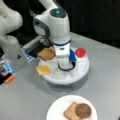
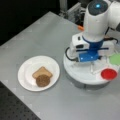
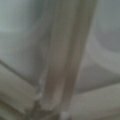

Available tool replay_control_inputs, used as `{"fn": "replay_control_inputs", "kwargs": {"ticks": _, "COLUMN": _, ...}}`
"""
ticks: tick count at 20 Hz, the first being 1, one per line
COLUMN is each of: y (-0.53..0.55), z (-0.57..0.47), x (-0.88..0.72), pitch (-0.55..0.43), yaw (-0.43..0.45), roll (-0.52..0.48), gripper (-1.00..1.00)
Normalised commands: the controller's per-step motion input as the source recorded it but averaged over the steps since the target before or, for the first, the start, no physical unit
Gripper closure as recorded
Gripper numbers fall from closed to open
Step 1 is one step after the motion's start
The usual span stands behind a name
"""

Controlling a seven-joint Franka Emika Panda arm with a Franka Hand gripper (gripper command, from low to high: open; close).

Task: Ingredient selection for cheeseburger or sandwich

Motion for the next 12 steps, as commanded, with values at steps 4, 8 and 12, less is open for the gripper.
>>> {"fn": "replay_control_inputs", "kwargs": {"ticks": 4, "y": 0.01, "z": -0.16, "x": -0.28, "pitch": -0.097, "yaw": 0.181, "roll": 0.193, "gripper": -1.0}}
{"fn": "replay_control_inputs", "kwargs": {"ticks": 8, "y": -0.01, "z": -0.17, "x": -0.27, "pitch": -0.089, "yaw": 0.165, "roll": 0.232, "gripper": -1.0}}
{"fn": "replay_control_inputs", "kwargs": {"ticks": 12, "y": -0.03, "z": -0.18, "x": -0.23, "pitch": -0.072, "yaw": 0.153, "roll": 0.242, "gripper": -1.0}}
